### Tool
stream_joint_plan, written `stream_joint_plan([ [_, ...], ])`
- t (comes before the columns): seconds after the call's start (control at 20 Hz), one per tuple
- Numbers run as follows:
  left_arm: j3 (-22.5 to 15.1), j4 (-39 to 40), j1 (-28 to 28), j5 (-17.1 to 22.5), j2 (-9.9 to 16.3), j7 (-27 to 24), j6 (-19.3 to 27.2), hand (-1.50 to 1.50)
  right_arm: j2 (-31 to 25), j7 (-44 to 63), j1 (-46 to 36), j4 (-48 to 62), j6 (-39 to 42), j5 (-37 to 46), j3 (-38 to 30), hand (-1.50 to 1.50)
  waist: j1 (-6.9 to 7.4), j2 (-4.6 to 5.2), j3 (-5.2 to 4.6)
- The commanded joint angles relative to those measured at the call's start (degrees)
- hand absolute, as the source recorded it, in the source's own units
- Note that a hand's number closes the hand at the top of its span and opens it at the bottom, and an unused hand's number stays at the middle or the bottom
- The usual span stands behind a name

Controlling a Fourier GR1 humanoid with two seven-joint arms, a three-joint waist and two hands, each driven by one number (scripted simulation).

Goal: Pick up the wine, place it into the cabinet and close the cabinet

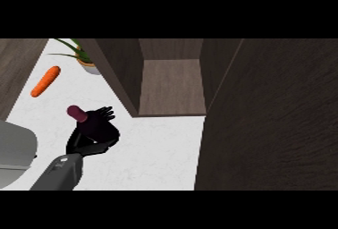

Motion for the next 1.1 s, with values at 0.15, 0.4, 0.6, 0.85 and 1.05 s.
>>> stream_joint_plan([
  [0.15, 0.87, 1.79, -2.18, 1.65, -3.1, -1.38, -5.63, 1.5, -0.2, 2.73, 0.82, -4.33, 0.1, -1.51, 0.92, -1.5, 0.08, -0.08, 0.0],
  [0.4, 2.84, 1.14, -2.66, 4.22, -1.66, 0.77, -6.91, 1.5, -0.66, -1.96, 2.31, -0.23, 2.48, -5.08, -3.73, -1.5, 0.63, -0.13, 0.09],
  [0.6, 8.78, 0.19, 3.57, 10.05, -2.02, -2.43, -0.17, 1.5, 0.02, -1.77, 4.09, -2.01, 2.33, -2.25, -0.69, -1.5, 1.42, -0.45, 0.13],
  [0.85, 9.06, -5.24, 6.18, 12.97, -5.0, -0.59, 2.45, 1.5, 0.74, -0.39, 5.08, -3.96, 1.77, -1.02, 0.99, -1.5, 1.44, -0.53, 0.15],
  [1.05, 7.17, -12.47, 9.44, 14.29, -7.99, 0.65, 3.0, 1.5, -0.61, -1.49, 7.76, -4.86, 3.1, -3.93, -2.23, -1.5, 1.44, -0.57, 0.19],
])
